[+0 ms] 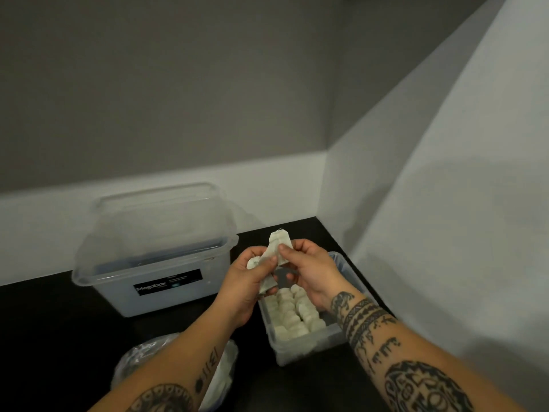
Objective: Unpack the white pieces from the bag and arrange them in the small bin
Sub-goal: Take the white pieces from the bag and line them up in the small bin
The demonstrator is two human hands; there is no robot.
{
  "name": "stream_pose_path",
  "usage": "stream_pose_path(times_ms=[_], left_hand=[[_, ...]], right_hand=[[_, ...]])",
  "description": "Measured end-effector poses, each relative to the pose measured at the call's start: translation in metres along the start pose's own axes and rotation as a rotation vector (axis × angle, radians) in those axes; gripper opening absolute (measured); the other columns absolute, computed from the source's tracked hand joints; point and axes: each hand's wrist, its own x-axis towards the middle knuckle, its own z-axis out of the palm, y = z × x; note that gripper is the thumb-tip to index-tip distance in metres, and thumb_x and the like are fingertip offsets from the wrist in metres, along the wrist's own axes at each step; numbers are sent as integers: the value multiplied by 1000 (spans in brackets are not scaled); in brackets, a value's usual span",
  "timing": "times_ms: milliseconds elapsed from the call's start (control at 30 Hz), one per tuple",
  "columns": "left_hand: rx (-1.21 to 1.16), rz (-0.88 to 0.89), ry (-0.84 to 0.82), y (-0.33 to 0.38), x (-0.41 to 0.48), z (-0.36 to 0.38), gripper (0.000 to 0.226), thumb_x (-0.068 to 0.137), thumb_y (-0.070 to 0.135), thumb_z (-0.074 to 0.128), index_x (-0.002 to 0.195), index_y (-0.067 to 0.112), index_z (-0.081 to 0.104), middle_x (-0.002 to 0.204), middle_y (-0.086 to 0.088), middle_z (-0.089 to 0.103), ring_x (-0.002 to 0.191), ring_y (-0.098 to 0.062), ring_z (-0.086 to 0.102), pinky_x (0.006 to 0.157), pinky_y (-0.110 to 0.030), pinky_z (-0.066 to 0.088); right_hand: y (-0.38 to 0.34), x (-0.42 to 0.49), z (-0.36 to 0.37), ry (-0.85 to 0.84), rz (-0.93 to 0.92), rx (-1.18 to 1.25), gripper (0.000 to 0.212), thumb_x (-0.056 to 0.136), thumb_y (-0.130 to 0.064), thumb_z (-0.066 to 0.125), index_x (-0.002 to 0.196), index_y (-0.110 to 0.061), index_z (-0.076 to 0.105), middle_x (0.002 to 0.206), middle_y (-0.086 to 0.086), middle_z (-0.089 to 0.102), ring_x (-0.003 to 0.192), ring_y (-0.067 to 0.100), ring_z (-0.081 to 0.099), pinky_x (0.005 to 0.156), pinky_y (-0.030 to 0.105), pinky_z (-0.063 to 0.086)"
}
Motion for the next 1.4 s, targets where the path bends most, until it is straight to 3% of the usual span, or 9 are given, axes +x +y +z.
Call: stream_pose_path(times_ms=[200, 367, 567, 700, 833, 967, 1100, 1267, 1400], left_hand=[[106, 1, 44, -10, 15, 33, 23, 79, 49, 74, 88, 28, 73, 92, -7, 72, 71, -20, 64, 56, -33, 51], [168, 7, 96, -16, 19, 43, 5, 92, 29, 74, 90, 25, 75, 84, -4, 72, 69, -18, 64, 56, -32, 53], [177, 23, 121, -16, 26, 44, 8, 94, 27, 73, 91, 20, 71, 83, -5, 72, 68, -17, 66, 59, -33, 55], [188, 31, 103, -16, 32, 44, 11, 93, 23, 74, 94, 13, 69, 82, -9, 71, 67, -20, 65, 55, -33, 54], [272, 32, 76, -21, 36, 46, 9, 93, 23, 74, 94, 15, 70, 81, -3, 74, 68, -15, 69, 60, -32, 58], [284, 43, 143, -29, 41, 42, 7, 94, 26, 74, 91, 20, 72, 85, -2, 74, 73, -17, 70, 64, -33, 60], [281, 103, 288, -37, 43, 32, 6, 94, 28, 72, 93, 23, 71, 99, -8, 72, 85, -24, 70, 67, -40, 63], [295, 121, 335, -44, 41, 27, 5, 93, 34, 73, 88, 35, 72, 101, -4, 74, 91, -27, 72, 76, -53, 64], [310, 127, 315, -44, 39, 29, 6, 93, 33, 73, 88, 33, 72, 99, -2, 74, 89, -25, 72, 78, -53, 63]], right_hand=[[-22, 18, -43, 7, -179, -321, 12, 88, -18, 79, 93, -14, 68, 86, 2, 78, 72, 8, 70, 61, 21, 51], [-25, 27, -60, -61, -204, -431, 13, 85, -18, 81, 90, -17, 68, 82, -2, 77, 68, 4, 70, 58, 15, 49], [-20, 31, -66, -109, -149, -411, 14, 88, -26, 78, 96, -17, 72, 92, 0, 76, 80, 8, 68, 66, 24, 52], [-24, 38, -72, -86, -167, -378, 16, 89, -24, 78, 103, -20, 72, 94, -2, 76, 79, 5, 70, 61, 17, 51], [-26, 45, -80, -134, -167, -438, 15, 89, -15, 77, 102, -21, 73, 93, 0, 78, 83, 9, 74, 68, 19, 54], [-22, 44, -91, -50, -168, -502, 12, 91, -18, 75, 103, -18, 73, 90, -2, 76, 73, 1, 70, 58, 12, 50], [-5, 45, -106, 16, -116, -812, 6, 94, -25, 71, 99, -24, 68, 93, -1, 72, 87, 15, 70, 82, 33, 60], [29, 53, -100, -36, 107, -1372, 25, 99, -15, 58, 123, -14, 65, 116, 4, 67, 105, 18, 64, 83, 26, 50], [51, 64, -92, 31, 196, -1487, 29, 101, -10, 53, 130, -8, 59, 127, 10, 65, 115, 23, 63, 92, 30, 52]])
